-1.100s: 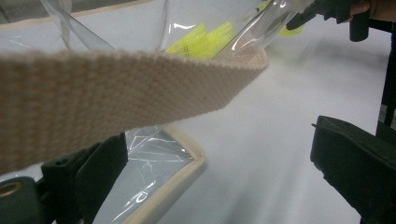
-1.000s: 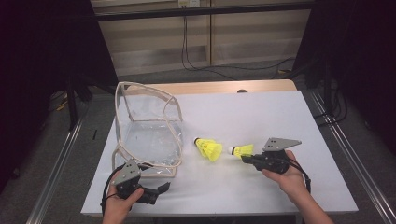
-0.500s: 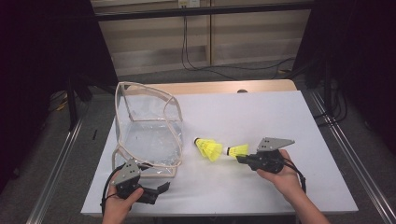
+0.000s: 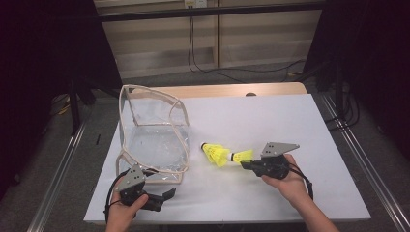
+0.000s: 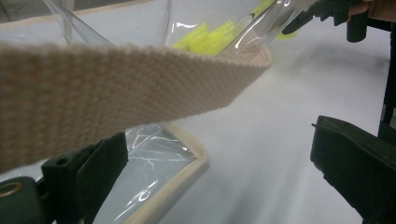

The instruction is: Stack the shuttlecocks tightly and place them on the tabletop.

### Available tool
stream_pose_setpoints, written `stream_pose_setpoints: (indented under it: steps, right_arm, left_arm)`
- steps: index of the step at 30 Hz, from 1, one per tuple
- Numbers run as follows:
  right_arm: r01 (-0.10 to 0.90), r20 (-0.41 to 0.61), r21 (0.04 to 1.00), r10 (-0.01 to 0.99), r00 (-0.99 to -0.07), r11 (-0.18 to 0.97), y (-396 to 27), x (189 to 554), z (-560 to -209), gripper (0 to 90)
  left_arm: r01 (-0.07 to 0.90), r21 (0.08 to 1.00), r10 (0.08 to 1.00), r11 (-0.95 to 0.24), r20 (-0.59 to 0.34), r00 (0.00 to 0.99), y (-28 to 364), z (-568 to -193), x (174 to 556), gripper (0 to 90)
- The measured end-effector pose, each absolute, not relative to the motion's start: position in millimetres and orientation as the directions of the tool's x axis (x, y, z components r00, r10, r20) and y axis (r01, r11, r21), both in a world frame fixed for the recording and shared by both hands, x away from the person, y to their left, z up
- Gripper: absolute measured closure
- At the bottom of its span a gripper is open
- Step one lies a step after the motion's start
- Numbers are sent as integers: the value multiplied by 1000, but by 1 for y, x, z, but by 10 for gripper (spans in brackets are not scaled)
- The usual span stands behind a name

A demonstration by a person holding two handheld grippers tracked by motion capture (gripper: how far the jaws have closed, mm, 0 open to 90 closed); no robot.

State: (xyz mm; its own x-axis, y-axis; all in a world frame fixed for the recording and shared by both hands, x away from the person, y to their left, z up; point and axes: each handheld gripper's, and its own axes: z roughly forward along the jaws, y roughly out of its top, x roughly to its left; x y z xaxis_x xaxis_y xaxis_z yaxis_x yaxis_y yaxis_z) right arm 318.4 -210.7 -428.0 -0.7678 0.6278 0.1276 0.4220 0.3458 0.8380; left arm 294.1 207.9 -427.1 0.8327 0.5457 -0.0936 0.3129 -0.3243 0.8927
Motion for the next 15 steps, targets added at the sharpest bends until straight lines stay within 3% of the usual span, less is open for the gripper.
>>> stream_pose_setpoints:
  steps: [15]
  right_arm:
    - [422, 130, 836, 619, -774, 352, -205, 320, -428, 900]
  left_arm:
    - [314, 894, 548, -319, -96, 831, 209, -427, 294, 40]
